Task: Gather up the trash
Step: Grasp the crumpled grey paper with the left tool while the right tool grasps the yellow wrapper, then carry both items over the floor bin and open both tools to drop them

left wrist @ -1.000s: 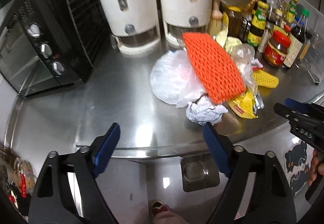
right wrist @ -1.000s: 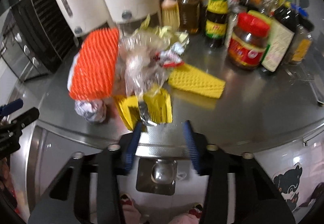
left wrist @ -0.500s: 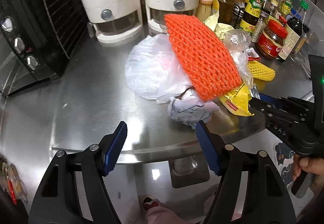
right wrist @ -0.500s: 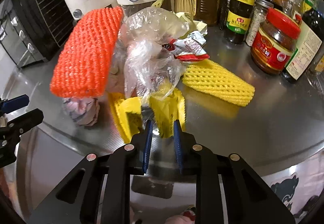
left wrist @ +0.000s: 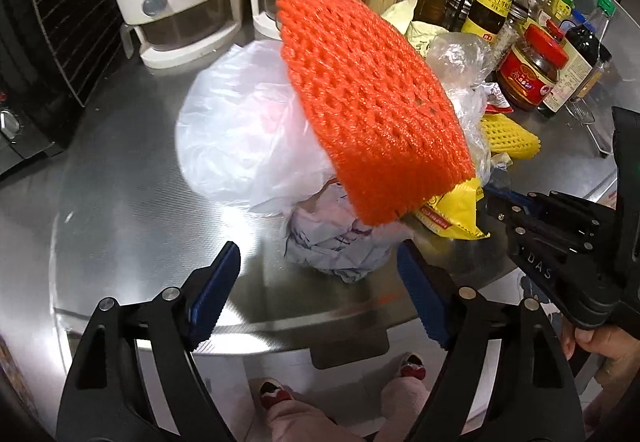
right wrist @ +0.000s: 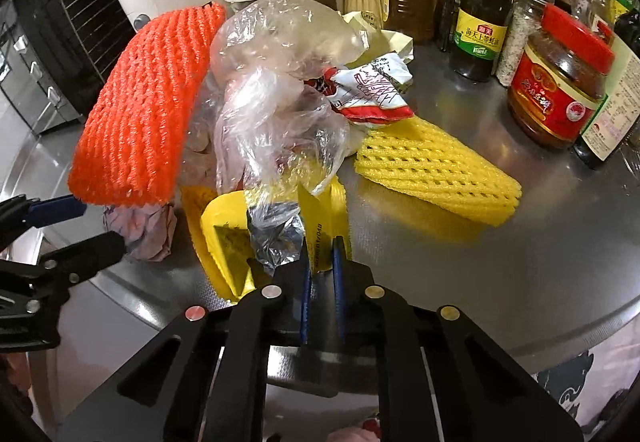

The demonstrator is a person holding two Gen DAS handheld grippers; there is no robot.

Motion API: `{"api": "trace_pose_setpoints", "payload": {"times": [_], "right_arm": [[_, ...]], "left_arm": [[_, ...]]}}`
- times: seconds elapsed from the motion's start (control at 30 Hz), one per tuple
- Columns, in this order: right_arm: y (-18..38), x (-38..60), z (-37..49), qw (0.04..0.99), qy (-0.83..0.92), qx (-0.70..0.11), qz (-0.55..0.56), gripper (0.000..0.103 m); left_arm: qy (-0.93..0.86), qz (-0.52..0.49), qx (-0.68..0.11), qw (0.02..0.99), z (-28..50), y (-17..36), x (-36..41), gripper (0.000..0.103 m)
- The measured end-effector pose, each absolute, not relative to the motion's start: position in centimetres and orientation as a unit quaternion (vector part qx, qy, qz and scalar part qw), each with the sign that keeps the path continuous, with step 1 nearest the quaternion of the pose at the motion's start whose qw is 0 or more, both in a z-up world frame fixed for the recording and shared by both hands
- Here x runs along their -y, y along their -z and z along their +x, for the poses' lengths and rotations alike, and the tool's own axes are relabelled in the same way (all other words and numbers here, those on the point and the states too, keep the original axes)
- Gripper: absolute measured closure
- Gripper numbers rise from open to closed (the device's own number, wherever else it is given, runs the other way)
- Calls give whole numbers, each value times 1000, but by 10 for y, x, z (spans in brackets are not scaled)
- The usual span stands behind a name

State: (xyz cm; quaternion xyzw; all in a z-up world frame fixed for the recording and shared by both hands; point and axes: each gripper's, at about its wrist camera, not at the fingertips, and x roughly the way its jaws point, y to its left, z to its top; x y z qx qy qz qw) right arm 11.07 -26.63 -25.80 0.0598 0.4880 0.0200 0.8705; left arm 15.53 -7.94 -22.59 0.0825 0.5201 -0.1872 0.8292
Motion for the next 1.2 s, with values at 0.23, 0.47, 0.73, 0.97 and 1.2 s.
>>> {"api": "trace_pose_setpoints", "payload": {"times": [0.23, 0.47, 0.73, 0.97, 1.2], "right_arm": [[255, 282, 109, 866, -19, -494, 78, 101], [244, 294, 93, 863, -18, -498, 85, 101], [244, 290, 72, 857, -17, -507, 87, 101], [250, 278, 49, 854, -12, -513, 83, 101], [259, 265, 25, 850, -13, -521, 80, 101]], "left_arm": [[203, 78, -535, 817, 167, 242, 91, 37], [206, 76, -533, 817, 166, 245, 92, 44], [205, 79, -535, 816, 145, 244, 86, 45], [199, 88, -531, 819, 118, 242, 79, 45], [191, 83, -537, 818, 91, 244, 66, 45]]}}
